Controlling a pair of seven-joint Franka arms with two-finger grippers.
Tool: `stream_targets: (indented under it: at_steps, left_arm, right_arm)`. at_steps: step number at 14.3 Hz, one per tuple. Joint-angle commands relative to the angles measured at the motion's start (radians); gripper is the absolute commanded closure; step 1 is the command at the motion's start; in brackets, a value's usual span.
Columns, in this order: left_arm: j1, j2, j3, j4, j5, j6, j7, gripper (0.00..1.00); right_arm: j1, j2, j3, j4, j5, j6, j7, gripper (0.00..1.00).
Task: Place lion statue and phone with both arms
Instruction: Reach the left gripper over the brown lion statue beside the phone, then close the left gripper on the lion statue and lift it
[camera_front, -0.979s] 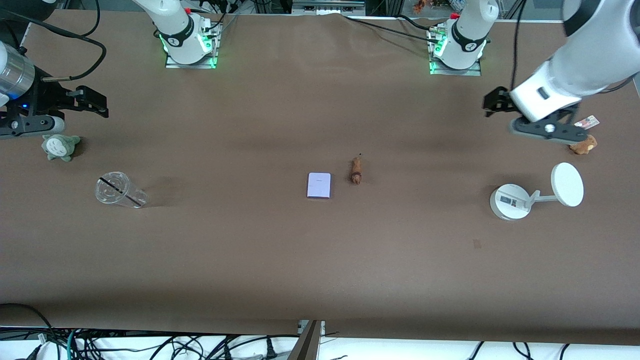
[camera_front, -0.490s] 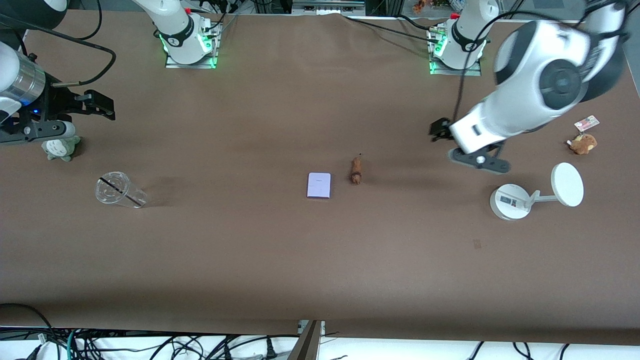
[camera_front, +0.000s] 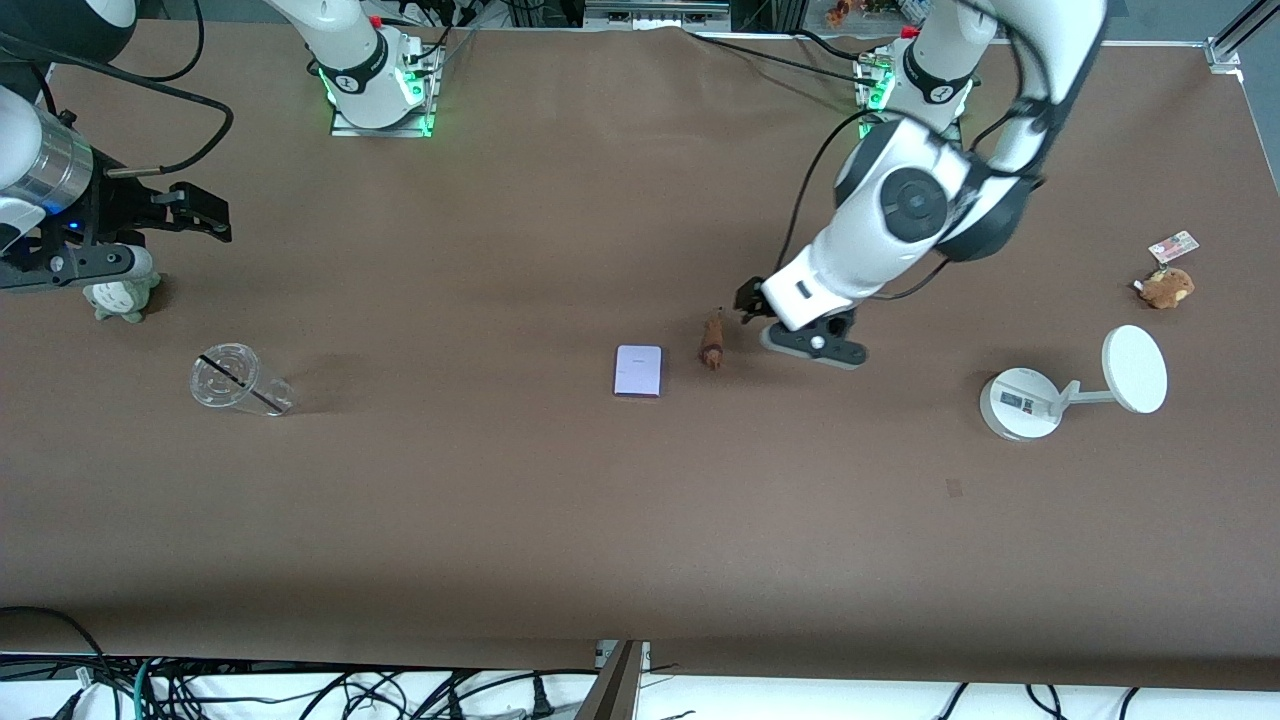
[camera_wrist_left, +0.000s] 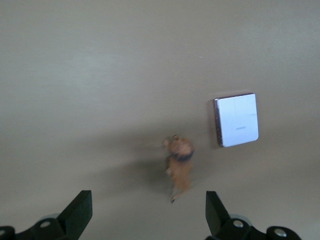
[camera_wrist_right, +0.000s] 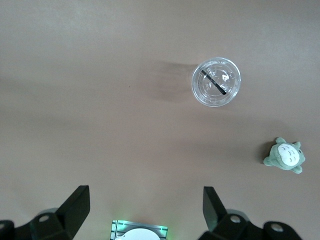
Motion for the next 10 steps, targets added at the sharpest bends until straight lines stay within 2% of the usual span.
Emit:
stream_targets:
  at_steps: [1,5,8,10]
  left_arm:
    - [-0.061,0.078,0.007,0.000,0.050,0.100,-0.091,0.00]
    - [-0.114,0.164,0.007,-0.001,0.272,0.202,-0.297,0.00]
    - [-0.130,0.215,0.006,0.002,0.401,0.245,-0.412,0.00]
    - [-0.131,0.233,0.006,0.005,0.441,0.248,-0.449,0.00]
  right_arm:
    - [-0.004,0.011,0.000,0.021,-0.004,-0.013,0.005,0.00]
    - [-0.006,0.011,0.000,0.021,0.002,-0.013,0.004,0.00]
    - [-0.006,0.011,0.000,0.021,0.002,-0.012,0.002,0.00]
    - [-0.004,0.011,0.000,0.021,0.002,-0.009,0.008,0.00]
